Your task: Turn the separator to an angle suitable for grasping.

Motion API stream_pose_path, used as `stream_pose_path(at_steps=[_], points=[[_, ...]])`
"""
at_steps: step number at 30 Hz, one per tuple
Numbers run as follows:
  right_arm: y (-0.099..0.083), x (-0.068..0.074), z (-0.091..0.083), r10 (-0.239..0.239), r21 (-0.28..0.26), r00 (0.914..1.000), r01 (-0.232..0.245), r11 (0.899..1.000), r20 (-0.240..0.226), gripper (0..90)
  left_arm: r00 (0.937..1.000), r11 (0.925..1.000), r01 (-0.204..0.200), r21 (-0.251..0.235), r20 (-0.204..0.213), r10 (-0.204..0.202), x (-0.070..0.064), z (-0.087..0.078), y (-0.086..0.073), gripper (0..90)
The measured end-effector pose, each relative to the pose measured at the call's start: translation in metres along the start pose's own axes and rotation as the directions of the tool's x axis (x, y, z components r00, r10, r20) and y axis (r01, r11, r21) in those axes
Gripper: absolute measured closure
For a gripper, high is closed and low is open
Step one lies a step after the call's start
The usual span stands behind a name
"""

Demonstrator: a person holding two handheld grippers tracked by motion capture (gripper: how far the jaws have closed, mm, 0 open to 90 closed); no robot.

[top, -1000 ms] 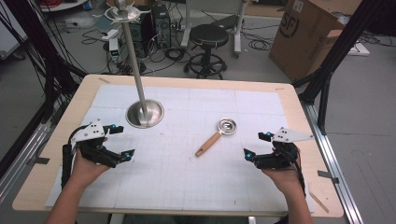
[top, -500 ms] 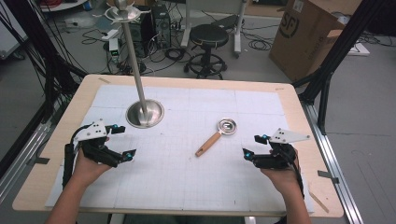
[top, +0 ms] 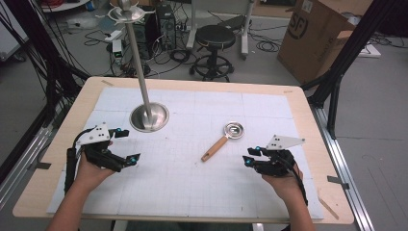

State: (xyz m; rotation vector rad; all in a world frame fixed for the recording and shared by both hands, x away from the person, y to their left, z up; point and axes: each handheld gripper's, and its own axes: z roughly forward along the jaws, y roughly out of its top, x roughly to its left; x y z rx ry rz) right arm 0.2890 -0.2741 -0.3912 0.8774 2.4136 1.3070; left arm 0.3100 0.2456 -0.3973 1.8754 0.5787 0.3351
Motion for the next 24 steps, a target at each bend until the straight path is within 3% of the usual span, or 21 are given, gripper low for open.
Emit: stream_pose_path(at_steps=[7,24], points=[[-0.001,0.003,0.004,-0.007,-0.001,1.0000,0.007,1.000,-0.003,74.7,1.0000,1.0000,-0.004,0.006,0.002,0.004,-0.001,0.002,0.000,1.8],[-0.001,0.011,0.026,-0.044,0.056,0.9990,0.044,0.997,-0.001,89.3,1.0000,0.9999,-0.006,0.010,0.003,0.006,-0.001,0.003,0.000,1.8]])
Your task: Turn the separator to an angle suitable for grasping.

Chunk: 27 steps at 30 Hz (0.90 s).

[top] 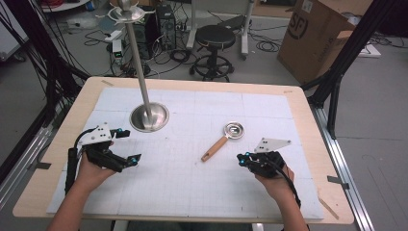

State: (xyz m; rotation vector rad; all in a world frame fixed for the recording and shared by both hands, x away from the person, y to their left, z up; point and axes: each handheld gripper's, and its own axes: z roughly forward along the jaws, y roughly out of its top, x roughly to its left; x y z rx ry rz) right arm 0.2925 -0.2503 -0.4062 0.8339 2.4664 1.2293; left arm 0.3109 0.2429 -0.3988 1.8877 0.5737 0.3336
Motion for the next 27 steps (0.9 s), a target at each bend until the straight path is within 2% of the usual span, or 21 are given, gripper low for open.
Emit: stream_pose_path(at_steps=[2,3,9,12,17,20,22,27], points=[[0.001,0.002,0.003,-0.004,0.004,1.0000,0.004,1.000,0.000,89.3,1.0000,1.0000,0.000,0.001,-0.001,0.000,0.000,0.000,0.000,1.8],[0.004,0.006,0.011,-0.009,0.009,0.9997,0.010,1.000,-0.021,89.3,1.0000,1.0000,0.000,0.001,-0.002,0.000,0.000,0.000,0.000,1.8],[0.015,0.017,0.031,-0.029,0.036,0.9986,0.031,0.999,-0.043,89.3,1.0000,1.0000,0.002,0.001,-0.001,-0.002,0.000,0.000,0.000,1.8],[0.017,0.017,0.037,-0.032,0.039,0.9983,0.034,0.999,-0.049,89.3,1.0000,1.0000,0.005,-0.001,-0.003,-0.005,0.000,-0.001,0.000,1.8],[0.023,0.015,0.053,-0.010,0.066,0.9981,0.014,0.998,-0.062,89.3,1.0000,1.0000,0.007,-0.001,-0.003,-0.007,0.002,-0.001,0.000,1.8],[0.028,0.016,0.067,-0.012,0.088,0.9976,0.018,0.996,-0.069,89.0,0.9999,0.9999,0.012,0.000,-0.005,-0.012,0.002,0.000,-0.001,1.8],[0.029,0.017,0.071,-0.020,0.093,0.9971,0.027,0.995,-0.074,89.1,0.9999,0.9999,0.011,0.002,-0.005,-0.011,0.002,0.000,-0.001,1.8],[0.037,0.027,0.095,-0.048,0.147,0.9943,0.062,0.987,-0.096,89.3,0.9999,0.9999,0.015,0.005,-0.002,-0.015,0.004,0.001,-0.002,1.8]])
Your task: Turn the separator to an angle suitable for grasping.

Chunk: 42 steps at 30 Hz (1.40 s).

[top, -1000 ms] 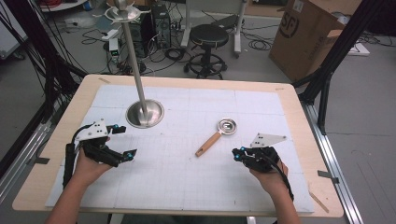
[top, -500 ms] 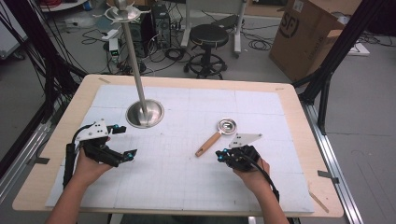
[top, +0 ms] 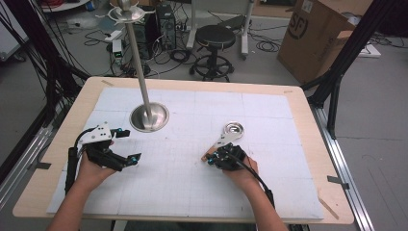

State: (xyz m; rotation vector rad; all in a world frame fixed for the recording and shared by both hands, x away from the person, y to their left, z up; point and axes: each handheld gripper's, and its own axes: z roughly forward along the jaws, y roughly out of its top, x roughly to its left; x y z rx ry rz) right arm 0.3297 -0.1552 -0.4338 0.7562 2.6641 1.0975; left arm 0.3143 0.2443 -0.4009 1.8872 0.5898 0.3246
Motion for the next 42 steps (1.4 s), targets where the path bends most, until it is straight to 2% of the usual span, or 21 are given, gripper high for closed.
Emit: stream_pose_path(at_steps=[4,6,22,31,35,39,40,42], points=[[0.005,-0.001,0.011,-0.008,0.002,0.9999,0.008,1.000,0.010,89.3,1.0000,1.0000,0.000,0.003,0.000,0.000,-0.001,0.000,0.000,1.8],[0.006,-0.001,0.013,0.003,0.008,0.9999,-0.003,1.000,0.012,89.3,1.0000,1.0000,-0.002,0.003,0.000,0.002,-0.001,0.001,0.000,1.8],[0.007,-0.004,0.017,0.010,-0.002,0.9998,-0.010,1.000,0.015,89.3,1.0000,0.9996,-0.004,0.028,0.002,0.004,-0.001,0.007,-0.002,1.8],[0.021,-0.003,0.026,-0.003,0.005,0.9995,0.003,1.000,0.032,89.3,0.9999,0.9989,-0.010,0.045,0.007,0.010,-0.001,0.011,-0.004,1.8],[0.024,-0.005,0.031,0.002,0.011,0.9998,-0.002,1.000,0.019,89.4,0.9999,0.9987,-0.008,0.050,0.010,0.008,0.000,0.012,-0.005,1.8],[0.025,-0.003,0.027,0.000,0.005,0.9999,0.000,1.000,0.016,89.4,0.9999,0.9987,-0.007,0.050,0.011,0.006,0.000,0.012,-0.005,1.8],[0.026,-0.006,0.018,0.006,-0.034,0.9997,-0.005,0.999,0.025,89.4,0.9999,0.9990,-0.003,0.044,0.014,0.003,0.000,0.012,-0.005,1.8],[0.026,-0.009,0.013,0.014,-0.052,0.9993,-0.012,0.999,0.035,89.4,0.9999,0.9990,-0.003,0.044,0.011,0.002,0.000,0.012,-0.005,1.8]])
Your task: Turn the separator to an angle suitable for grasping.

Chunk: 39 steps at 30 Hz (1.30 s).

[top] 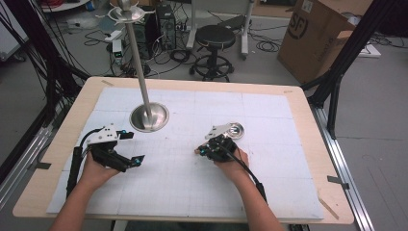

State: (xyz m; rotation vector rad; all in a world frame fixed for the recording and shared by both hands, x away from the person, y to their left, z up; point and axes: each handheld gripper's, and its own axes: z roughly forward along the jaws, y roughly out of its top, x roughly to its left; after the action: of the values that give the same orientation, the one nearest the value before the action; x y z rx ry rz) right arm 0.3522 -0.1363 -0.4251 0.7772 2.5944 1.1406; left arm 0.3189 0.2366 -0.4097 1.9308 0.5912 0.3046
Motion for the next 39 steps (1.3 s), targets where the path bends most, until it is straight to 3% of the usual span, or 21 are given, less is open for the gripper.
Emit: stream_pose_path(at_steps=[1,4,8,17,18,20,26,29,39], points=[[0.001,-0.008,-0.009,0.030,-0.019,0.9992,-0.029,0.999,0.025,89.4,1.0000,1.0000,-0.003,0.002,0.000,0.003,0.000,0.000,0.000,1.8],[0.003,-0.017,-0.016,0.046,-0.044,0.9980,-0.044,0.998,0.044,89.5,1.0000,1.0000,-0.003,0.000,0.001,0.003,0.000,-0.001,0.000,1.8],[0.008,-0.038,-0.029,0.081,-0.061,0.9921,-0.075,0.995,0.096,89.5,1.0000,1.0000,0.002,-0.003,0.002,-0.002,0.000,-0.001,0.000,1.8],[0.009,-0.066,-0.028,0.123,-0.043,0.9810,-0.117,0.992,0.150,89.5,1.0000,1.0000,0.001,0.004,0.007,-0.001,0.001,0.002,-0.001,1.8],[0.006,-0.072,-0.024,0.156,-0.037,0.9757,-0.152,0.988,0.154,89.5,1.0000,1.0000,0.001,0.006,0.008,-0.001,0.001,0.003,-0.001,1.8],[0.003,-0.076,-0.020,0.172,-0.022,0.9720,-0.170,0.985,0.160,89.5,1.0000,0.9999,0.001,0.011,0.007,-0.001,0.001,0.003,-0.002,1.8],[-0.001,-0.082,-0.010,0.183,-0.001,0.9683,-0.186,0.983,0.170,89.5,1.0000,0.9999,0.001,0.013,0.004,-0.001,0.001,0.004,-0.002,1.8],[-0.004,-0.083,0.000,0.187,0.036,0.9674,-0.196,0.980,0.171,89.7,1.0000,0.9999,-0.003,0.013,0.002,0.003,0.001,0.003,-0.001,1.8],[-0.004,-0.076,-0.002,0.164,0.106,0.9702,-0.185,0.977,0.178,89.8,1.0000,0.9999,-0.007,0.009,0.003,0.007,-0.001,0.002,-0.001,1.8]])
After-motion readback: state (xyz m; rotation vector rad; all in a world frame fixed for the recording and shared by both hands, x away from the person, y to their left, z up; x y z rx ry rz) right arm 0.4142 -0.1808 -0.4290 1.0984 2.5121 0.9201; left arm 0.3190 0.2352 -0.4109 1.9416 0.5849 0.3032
